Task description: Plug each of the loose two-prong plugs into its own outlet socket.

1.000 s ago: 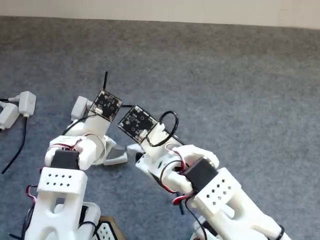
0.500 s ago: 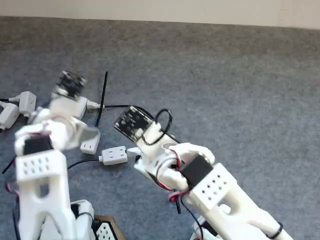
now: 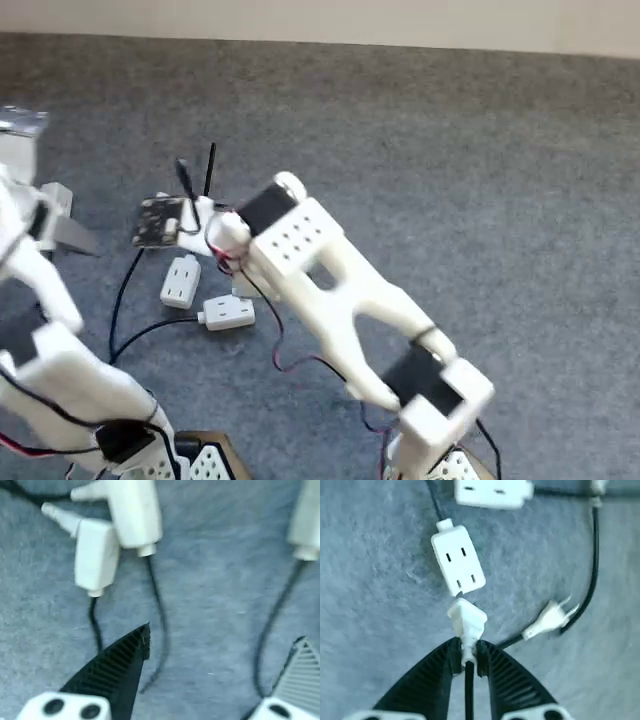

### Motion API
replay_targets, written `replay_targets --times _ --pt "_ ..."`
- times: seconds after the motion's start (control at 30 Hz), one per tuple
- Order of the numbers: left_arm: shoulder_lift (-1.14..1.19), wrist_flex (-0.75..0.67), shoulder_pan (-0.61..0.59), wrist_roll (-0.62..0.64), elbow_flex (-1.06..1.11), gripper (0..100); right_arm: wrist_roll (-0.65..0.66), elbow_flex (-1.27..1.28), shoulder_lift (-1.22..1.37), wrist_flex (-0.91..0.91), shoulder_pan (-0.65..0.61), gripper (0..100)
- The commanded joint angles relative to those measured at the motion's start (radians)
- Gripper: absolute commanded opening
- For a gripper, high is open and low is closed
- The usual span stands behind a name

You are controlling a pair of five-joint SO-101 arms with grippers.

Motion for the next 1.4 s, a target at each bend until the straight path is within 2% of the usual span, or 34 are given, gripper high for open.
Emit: replay_targets --times 0.0,0.2,0.37,0.6,0.93,1.37 --pt "0.203 0.080 -0.099 -0.069 -0.355 41 0.276 -0.297 0.139 0.079 0.016 0.8" --pt "0.389 0.147 -0.145 -0.103 -0.591 41 0.563 -0.329 0.214 0.081 0.016 0.8" --pt "0.466 0.170 -0.163 -0.103 -0.710 41 0.669 -0.329 0.223 0.081 0.018 0.8" --pt "0.486 0.170 -0.166 -0.103 -0.737 41 0.681 -0.323 0.225 0.064 0.008 0.8" --pt "0.487 0.169 -0.180 -0.127 -0.736 41 0.677 -0.139 0.223 -0.070 -0.039 0.8" --pt "0.487 0.167 -0.193 -0.129 -0.739 41 0.684 -0.120 0.222 -0.061 -0.058 0.8"
